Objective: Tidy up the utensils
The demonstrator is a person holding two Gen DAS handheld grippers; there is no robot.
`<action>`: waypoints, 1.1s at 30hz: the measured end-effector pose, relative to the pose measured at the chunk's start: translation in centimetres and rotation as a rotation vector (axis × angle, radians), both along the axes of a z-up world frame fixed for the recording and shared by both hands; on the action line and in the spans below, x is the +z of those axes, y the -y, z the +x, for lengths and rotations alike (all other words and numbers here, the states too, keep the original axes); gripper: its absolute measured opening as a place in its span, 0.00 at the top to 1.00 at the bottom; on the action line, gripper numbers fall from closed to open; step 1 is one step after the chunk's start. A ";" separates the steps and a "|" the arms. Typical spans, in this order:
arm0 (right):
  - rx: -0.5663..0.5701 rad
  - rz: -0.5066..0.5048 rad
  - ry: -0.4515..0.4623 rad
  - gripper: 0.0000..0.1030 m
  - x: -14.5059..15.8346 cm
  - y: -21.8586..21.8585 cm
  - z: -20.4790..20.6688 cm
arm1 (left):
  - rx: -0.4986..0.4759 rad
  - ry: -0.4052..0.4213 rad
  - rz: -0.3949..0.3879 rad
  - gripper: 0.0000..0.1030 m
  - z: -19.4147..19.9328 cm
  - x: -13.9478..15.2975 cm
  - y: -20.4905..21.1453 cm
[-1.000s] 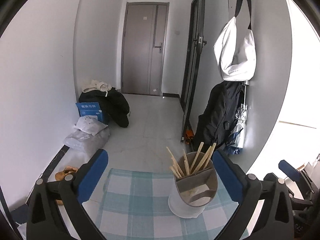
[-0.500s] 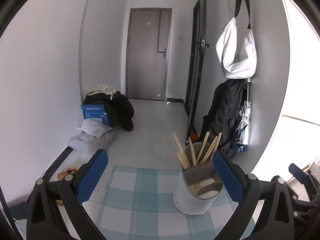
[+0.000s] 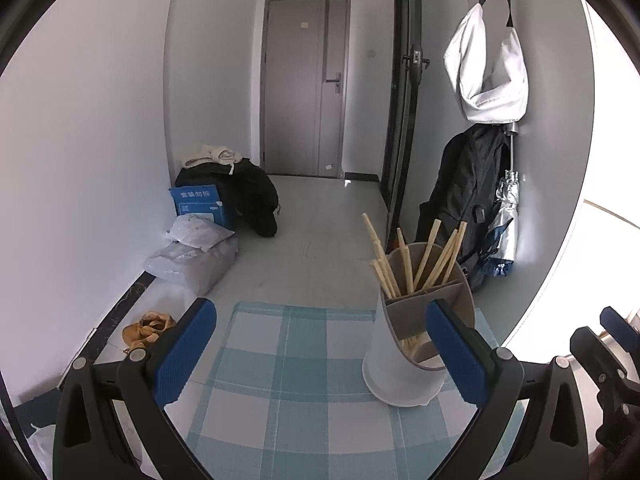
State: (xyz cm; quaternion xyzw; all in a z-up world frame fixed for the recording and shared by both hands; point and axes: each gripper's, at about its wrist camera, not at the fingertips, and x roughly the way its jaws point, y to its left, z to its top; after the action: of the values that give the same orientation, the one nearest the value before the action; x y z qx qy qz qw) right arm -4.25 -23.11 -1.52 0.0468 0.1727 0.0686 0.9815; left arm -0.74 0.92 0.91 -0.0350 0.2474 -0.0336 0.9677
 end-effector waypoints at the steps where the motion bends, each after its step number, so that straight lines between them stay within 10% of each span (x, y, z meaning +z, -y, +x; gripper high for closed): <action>1: 0.000 -0.002 0.003 0.12 0.0 -0.1 0.0 | -0.003 -0.002 -0.005 0.01 0.1 -0.1 -0.1; 33: -0.010 -0.011 -0.014 0.12 -0.6 -0.2 0.1 | -0.023 -0.023 -0.009 0.01 -0.3 0.0 0.2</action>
State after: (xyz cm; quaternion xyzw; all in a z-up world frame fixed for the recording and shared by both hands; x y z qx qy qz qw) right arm -4.17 -22.91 -2.11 0.0424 0.1795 0.0625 0.9809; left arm -1.04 0.70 0.94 -0.0369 0.2589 -0.0457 0.9641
